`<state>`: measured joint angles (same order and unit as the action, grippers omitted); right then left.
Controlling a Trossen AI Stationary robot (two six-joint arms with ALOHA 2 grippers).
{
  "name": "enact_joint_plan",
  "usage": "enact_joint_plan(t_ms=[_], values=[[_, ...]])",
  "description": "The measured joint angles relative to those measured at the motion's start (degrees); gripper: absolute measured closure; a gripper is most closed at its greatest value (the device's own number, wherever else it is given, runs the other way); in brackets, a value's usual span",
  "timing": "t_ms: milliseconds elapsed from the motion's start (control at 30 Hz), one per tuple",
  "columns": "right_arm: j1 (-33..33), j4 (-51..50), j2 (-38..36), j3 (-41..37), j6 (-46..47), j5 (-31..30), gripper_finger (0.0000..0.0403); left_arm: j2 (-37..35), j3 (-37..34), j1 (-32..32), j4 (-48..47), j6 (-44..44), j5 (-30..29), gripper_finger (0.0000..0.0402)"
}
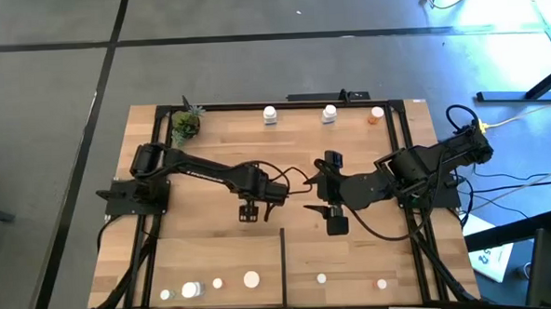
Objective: Pick and place medicine bottles onto shelf by color
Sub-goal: Put the bottom orange pill bottle on the shelf aligned with the other orange pill bottle
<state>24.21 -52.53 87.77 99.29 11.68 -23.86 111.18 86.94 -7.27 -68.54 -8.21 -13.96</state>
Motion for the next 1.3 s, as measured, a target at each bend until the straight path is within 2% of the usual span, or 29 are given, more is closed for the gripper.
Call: enact_joint_plan(t_ms=[167,433,567,800,1300], values=[[0.0,0.0,0.0,0.0,0.0,0.0,0.0139,-3.5,0.7,-1.0,0.1,-0.3,0.2,0.0034],[0.0,0.6,0.0,0.0,-0.1,0.2,0.0139,-10.6,-2.4,-1.2,1.8,-2.2,2.7,0.0034],[0.0,0.7,0.0,0.0,0.0,0.6,0.0139,-12.5,-6.0,-0.5,4.3,-1.8,5.8,0.0034],[0.0,1.7,0.0,0.0,0.0,0.6,0.0139,-17.3,-14.2,2.5,14.0,1.5,8.9,0.0034],[0.0,2.6,0.0,0.0,-0.1,0.5,0.0139,-18.0,-20.3,6.5,19.8,3.7,10.5,0.0034]])
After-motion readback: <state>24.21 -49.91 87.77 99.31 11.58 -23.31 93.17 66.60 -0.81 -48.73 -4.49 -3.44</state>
